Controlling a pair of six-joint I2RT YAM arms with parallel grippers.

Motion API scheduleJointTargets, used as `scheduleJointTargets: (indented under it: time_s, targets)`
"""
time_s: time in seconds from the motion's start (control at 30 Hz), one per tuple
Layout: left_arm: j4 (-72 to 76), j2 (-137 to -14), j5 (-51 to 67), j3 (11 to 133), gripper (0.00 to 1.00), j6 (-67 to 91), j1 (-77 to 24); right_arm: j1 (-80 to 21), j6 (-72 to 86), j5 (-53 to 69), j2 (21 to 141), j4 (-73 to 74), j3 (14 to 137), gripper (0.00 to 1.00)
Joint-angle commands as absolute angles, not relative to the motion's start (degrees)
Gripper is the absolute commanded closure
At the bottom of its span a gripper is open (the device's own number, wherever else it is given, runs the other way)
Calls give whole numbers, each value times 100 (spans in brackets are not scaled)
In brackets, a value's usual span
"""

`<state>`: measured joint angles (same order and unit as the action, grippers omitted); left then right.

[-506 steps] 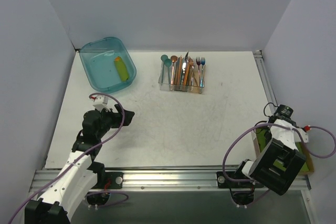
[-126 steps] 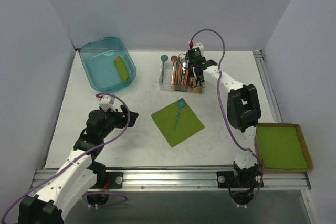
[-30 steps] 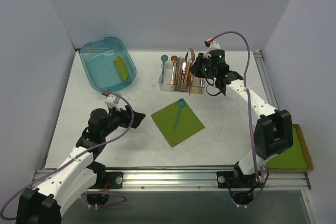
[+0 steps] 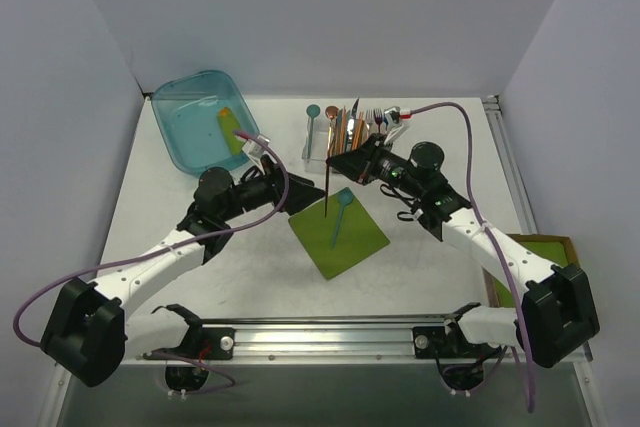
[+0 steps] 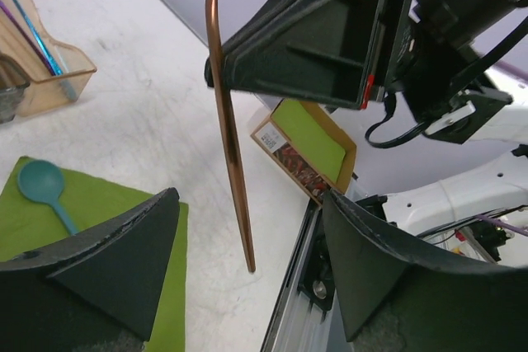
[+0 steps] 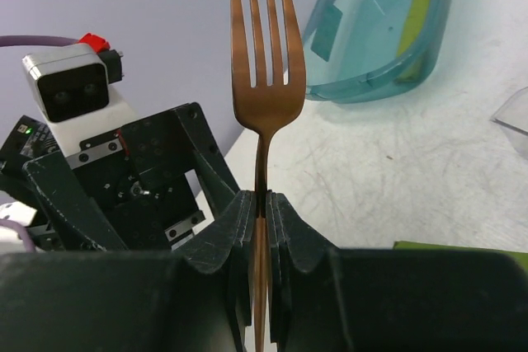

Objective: Place the utensils on the paper napkin and roll it up

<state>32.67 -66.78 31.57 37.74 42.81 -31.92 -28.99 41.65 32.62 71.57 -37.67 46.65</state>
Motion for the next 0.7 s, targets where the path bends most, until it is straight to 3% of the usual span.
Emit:
scheduleJointTargets:
  time_s: [0.0, 0.27, 0.6, 0.67]
  targets:
    - [3955, -6837, 3384, 4104, 21, 4473, -3226, -2988, 4666, 3586, 7005, -4823, 4562, 100]
    - [4034, -6987, 3437, 4245, 28, 4509, -3226, -3120, 4957, 3735, 7049, -5273, 4438, 100]
    - [4236, -6961, 3472, 4245, 51, 4614, -3226, -3182, 5106, 3823, 7110, -5519, 4359, 100]
    - [4324, -6961, 3489, 4254, 63, 4684, -3226, -3208, 5106, 3849, 7128, -5572, 4342, 100]
